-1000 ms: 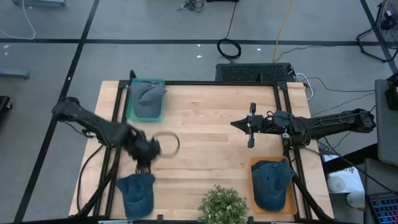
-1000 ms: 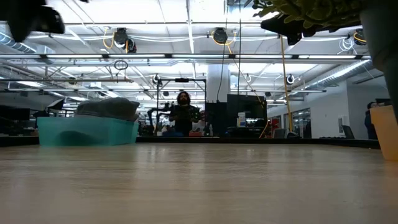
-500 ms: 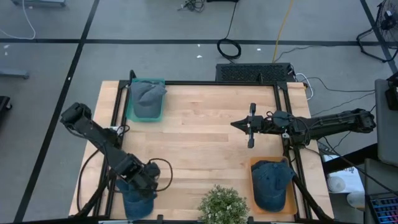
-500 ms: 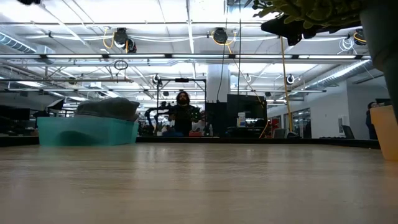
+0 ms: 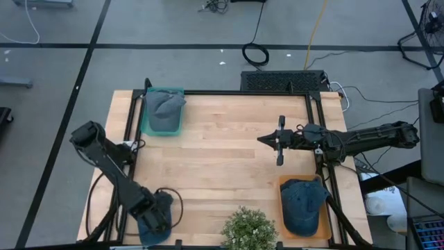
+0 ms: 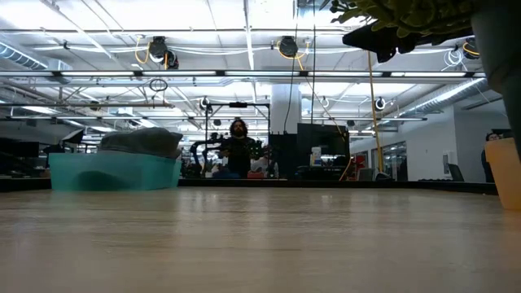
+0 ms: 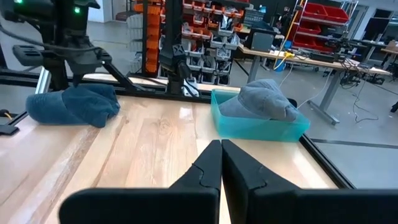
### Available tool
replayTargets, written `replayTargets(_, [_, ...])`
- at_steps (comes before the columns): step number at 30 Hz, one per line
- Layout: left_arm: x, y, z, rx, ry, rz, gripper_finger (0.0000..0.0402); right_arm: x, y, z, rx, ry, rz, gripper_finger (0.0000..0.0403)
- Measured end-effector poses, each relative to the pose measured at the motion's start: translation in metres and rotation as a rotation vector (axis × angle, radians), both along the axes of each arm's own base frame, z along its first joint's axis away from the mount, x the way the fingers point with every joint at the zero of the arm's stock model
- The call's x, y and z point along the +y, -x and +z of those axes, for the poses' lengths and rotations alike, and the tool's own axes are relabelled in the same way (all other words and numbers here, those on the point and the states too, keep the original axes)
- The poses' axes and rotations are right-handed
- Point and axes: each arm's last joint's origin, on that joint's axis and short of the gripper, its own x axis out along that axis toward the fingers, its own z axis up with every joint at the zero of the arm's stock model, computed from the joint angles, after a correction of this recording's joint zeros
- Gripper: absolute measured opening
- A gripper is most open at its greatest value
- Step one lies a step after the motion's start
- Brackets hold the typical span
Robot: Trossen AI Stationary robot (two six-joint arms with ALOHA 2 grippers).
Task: Pick & Place hat
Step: Put the blue cap into the orange bin
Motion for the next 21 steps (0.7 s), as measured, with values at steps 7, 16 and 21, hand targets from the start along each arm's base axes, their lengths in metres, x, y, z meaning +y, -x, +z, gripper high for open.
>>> replayTargets(7, [-0.013, 0.012, -0.016, -0.004, -0.084, -0.165, 0.0177, 0.000, 0.000, -0.001, 0.005, -0.010, 0.000, 0.0000])
replayTargets(16, [-0.017, 0.015, -0.019, -0.042, -0.105, -0.249, 0.0177, 0.000, 0.000, 0.000, 0.002, -0.015, -0.002, 0.0000])
replayTargets(21, [-0.018, 0.015, -0.018, -0.077, -0.086, -0.337, 0.0173, 0.000, 0.000, 0.000, 0.001, -0.015, -0.001, 0.0000])
